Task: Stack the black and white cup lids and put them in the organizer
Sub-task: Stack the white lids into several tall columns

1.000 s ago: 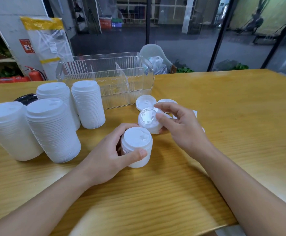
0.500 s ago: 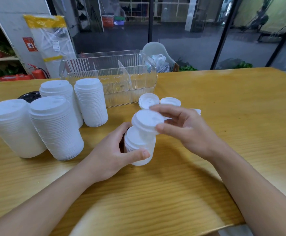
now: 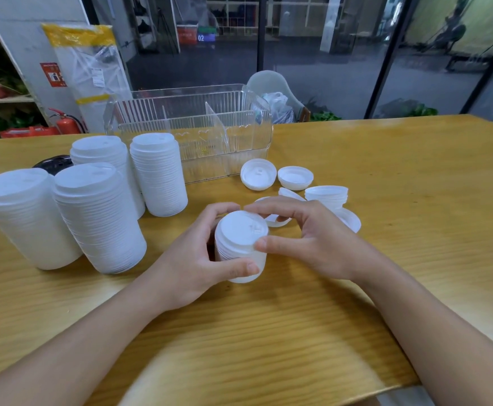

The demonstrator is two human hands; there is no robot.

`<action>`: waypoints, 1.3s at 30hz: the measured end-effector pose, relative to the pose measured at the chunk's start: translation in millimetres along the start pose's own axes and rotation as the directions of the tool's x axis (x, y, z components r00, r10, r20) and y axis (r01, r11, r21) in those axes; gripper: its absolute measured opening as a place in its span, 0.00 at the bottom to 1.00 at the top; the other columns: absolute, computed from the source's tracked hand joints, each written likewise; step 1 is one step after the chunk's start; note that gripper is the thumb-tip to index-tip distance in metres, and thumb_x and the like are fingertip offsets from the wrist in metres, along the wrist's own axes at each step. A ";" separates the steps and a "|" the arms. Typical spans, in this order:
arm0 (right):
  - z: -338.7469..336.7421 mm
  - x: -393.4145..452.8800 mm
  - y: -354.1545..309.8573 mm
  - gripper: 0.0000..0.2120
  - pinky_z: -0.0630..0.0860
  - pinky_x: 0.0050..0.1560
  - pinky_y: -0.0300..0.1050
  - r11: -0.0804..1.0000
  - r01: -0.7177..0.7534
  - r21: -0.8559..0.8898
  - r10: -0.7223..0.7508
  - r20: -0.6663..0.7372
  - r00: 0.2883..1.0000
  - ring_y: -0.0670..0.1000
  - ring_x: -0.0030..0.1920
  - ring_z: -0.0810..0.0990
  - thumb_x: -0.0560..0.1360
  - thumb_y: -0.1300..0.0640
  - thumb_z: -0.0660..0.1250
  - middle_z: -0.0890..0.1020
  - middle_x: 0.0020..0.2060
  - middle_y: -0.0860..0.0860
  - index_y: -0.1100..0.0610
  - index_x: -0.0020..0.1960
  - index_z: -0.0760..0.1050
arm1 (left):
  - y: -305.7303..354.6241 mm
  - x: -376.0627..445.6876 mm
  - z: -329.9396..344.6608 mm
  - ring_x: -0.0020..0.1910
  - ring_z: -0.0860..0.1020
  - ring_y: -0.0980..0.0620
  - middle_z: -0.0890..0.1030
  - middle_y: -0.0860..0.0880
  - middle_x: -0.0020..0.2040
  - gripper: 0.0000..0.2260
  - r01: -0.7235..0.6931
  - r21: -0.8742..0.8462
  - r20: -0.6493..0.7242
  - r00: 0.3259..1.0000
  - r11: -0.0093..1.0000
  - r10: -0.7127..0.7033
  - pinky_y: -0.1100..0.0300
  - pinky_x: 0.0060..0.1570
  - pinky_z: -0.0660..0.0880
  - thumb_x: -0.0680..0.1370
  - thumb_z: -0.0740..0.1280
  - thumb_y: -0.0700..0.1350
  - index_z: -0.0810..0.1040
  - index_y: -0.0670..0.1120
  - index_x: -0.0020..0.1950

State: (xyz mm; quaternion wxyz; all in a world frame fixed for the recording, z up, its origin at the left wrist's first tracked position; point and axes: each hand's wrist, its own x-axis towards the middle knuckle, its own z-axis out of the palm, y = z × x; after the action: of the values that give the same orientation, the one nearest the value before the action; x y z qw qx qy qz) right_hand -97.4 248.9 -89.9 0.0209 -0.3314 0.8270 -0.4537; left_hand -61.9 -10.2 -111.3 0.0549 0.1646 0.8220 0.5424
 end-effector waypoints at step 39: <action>4.6 2.8 11.1 0.16 0.77 0.41 0.34 0.971 -0.231 0.061 0.238 -0.228 0.944 0.41 0.37 0.84 0.83 0.56 0.74 0.85 0.42 0.35 0.45 0.69 0.81 | 10.9 -5.2 0.8 0.68 0.81 0.56 0.83 0.60 0.68 0.29 -0.031 0.069 -0.028 0.999 0.997 0.033 0.52 0.66 0.78 0.76 0.78 0.60 0.73 0.60 0.75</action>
State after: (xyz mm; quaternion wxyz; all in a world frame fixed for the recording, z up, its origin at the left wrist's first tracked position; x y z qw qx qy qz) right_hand -104.0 248.0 -100.3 -0.0171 -0.1747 0.8496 -0.4974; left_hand -54.5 -7.4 -102.1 0.0285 0.1715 0.8381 0.5171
